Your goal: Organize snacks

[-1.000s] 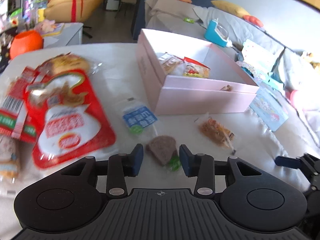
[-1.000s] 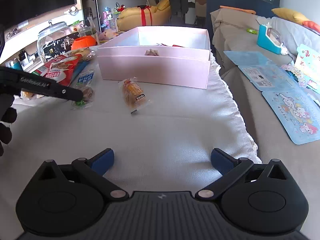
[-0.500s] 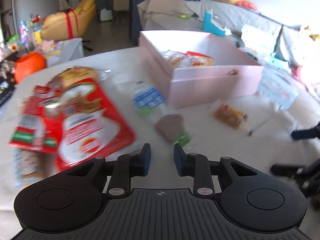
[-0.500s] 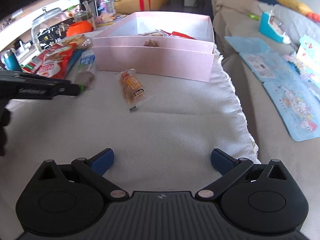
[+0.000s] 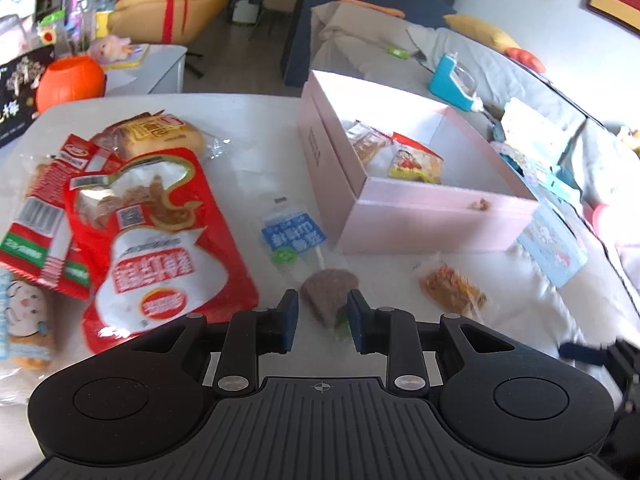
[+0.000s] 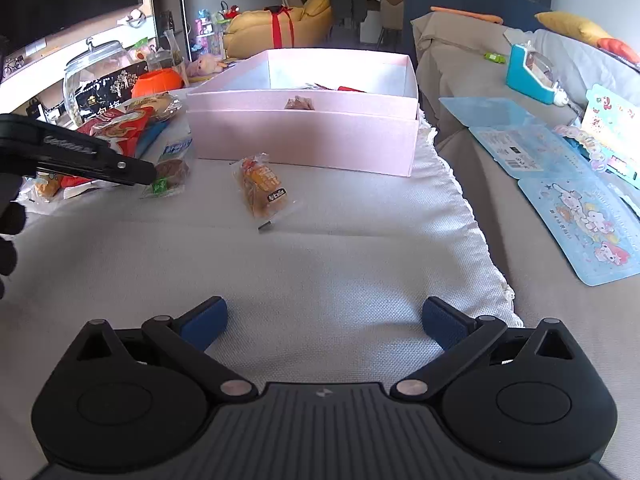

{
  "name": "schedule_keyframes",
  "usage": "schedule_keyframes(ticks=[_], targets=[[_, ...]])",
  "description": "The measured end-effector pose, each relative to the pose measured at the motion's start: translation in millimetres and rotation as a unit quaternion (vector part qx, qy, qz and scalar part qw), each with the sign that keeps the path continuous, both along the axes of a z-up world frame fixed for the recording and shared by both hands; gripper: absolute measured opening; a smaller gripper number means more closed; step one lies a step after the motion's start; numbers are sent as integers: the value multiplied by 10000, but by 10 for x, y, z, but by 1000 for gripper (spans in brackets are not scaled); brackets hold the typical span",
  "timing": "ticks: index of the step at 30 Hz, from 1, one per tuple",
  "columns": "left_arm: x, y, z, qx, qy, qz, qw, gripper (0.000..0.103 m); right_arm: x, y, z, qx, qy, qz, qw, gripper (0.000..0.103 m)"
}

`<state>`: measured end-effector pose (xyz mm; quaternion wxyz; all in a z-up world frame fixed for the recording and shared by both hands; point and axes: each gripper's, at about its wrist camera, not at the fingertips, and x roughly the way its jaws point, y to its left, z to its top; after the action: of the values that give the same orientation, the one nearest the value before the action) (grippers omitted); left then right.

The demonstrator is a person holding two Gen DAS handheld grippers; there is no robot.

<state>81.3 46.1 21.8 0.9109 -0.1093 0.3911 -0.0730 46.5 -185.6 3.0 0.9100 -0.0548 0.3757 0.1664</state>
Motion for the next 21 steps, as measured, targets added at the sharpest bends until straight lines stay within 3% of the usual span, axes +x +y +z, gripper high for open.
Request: schedule_keyframes(ticks=[2,7,12,15,20,21], targets=[[96,-59,7,41,12,46,10000,35,-2,-4,-3,9,-12,-1,10000,103],[228,-221,10,676,-30,2,9977,55,-2,10,0,-32,-17,15,10000,103],[201,-199,-10,700,13,-113,9975,56,86,92,126,-221,-19,332,9992,102],[176,-207,-12,689,23,-133,9975,56,278,139,325,73,-88,465,9989,102],[112,-149,-5,434,75,-201,9988,53,699,410,347,99,99,813,9966,74],[105,-126,0,272,117,-200,9994,53,751,468,314,50,195,859,9961,49]])
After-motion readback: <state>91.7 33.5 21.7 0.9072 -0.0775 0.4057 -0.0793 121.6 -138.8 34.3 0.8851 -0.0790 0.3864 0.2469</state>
